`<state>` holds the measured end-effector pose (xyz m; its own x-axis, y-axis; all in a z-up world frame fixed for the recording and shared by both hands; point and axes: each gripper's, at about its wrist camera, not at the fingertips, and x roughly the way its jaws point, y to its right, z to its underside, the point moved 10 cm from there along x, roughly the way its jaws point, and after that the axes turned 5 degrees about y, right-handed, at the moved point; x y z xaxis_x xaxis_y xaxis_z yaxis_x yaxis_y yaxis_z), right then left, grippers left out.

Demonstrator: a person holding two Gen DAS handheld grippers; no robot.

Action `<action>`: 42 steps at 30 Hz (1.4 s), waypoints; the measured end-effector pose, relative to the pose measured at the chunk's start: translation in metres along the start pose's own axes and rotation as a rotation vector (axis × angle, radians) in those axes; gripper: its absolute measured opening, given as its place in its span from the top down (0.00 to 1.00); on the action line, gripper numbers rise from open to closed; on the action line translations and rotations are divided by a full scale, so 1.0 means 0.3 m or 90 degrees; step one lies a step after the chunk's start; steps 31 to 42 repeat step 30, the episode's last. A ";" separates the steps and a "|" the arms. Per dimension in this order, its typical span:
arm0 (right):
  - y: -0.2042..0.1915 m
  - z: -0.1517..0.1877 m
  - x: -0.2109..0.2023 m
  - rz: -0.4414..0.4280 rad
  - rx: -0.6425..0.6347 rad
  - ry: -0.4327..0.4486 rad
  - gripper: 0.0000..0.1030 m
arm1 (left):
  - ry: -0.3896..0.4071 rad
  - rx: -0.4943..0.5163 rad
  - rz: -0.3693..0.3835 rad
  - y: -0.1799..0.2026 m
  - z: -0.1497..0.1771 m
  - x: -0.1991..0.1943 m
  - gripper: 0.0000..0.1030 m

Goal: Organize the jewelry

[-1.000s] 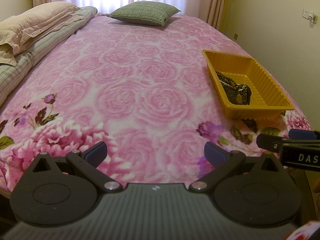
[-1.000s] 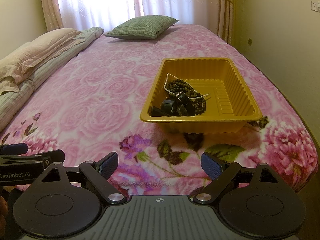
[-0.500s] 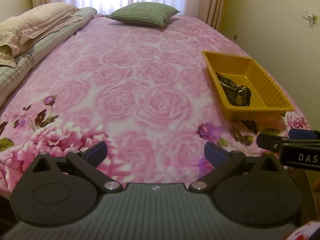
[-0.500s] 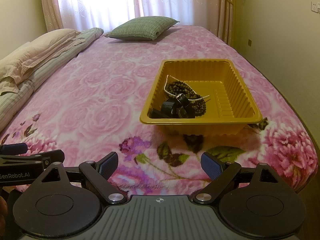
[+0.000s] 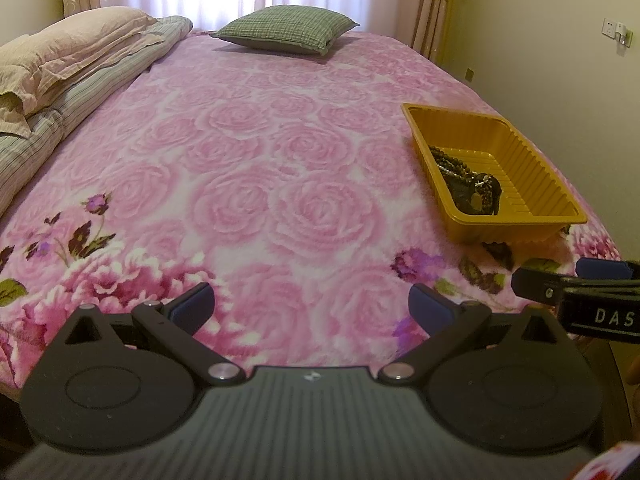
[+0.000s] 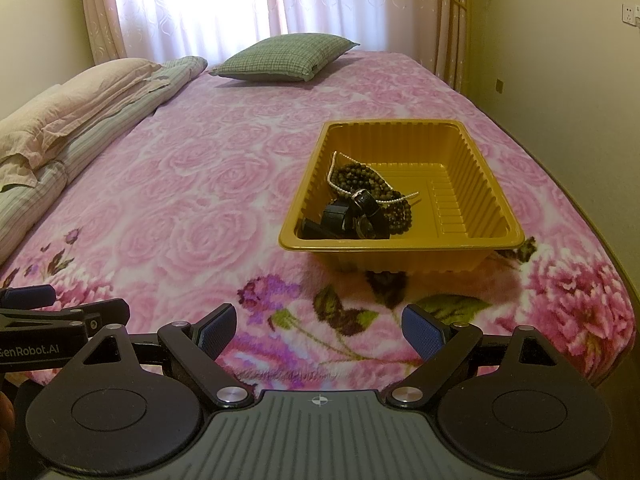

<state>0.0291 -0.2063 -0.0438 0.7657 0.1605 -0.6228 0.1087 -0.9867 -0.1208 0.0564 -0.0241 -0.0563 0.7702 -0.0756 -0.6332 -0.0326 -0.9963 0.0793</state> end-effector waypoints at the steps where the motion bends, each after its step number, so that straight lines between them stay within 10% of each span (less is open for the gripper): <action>1: -0.001 0.001 -0.001 0.000 0.000 0.000 0.13 | 0.000 0.000 0.000 0.000 -0.001 0.000 0.00; 42: -0.005 0.014 0.011 0.000 -0.001 -0.003 0.13 | 0.016 -0.021 0.003 -0.019 0.004 -0.009 0.00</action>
